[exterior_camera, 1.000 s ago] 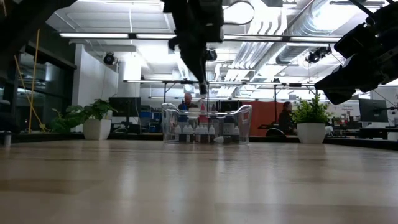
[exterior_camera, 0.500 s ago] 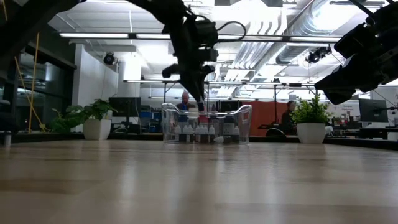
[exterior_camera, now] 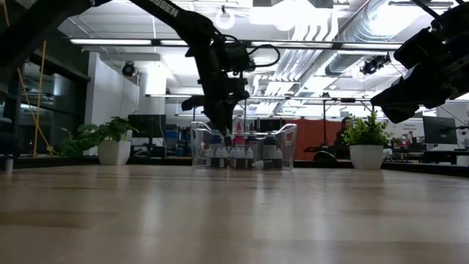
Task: Pick & Place food coloring
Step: Put the small purple food coloring bottle into the transparent bin
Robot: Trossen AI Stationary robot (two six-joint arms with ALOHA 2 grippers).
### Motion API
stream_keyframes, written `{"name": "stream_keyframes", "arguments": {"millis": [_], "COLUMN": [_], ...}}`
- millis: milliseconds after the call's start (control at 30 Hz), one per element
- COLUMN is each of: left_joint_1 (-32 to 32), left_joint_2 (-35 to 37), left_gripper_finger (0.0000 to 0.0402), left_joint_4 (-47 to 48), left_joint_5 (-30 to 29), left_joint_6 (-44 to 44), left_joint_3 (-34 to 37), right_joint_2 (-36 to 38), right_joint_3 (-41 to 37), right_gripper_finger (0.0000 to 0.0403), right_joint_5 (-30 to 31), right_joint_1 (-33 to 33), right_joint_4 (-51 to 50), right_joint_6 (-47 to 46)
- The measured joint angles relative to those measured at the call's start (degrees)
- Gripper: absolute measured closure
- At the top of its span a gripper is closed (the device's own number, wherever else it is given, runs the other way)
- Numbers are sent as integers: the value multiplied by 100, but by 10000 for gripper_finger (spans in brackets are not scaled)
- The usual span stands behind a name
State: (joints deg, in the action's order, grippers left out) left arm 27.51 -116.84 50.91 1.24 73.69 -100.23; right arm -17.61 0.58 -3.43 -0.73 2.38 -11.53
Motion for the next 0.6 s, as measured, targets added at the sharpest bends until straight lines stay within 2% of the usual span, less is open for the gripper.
{"name": "stream_keyframes", "arguments": {"millis": [600], "left_joint_1": [-55], "left_joint_2": [-219], "left_gripper_finger": [362], "left_joint_4": [-365], "left_joint_5": [399], "left_joint_6": [297], "left_joint_3": [172], "right_joint_2": [-1], "right_joint_3": [1], "right_gripper_finger": [402], "right_joint_5": [0], "right_joint_1": [1], "right_joint_4": [0], "right_joint_6": [2]}}
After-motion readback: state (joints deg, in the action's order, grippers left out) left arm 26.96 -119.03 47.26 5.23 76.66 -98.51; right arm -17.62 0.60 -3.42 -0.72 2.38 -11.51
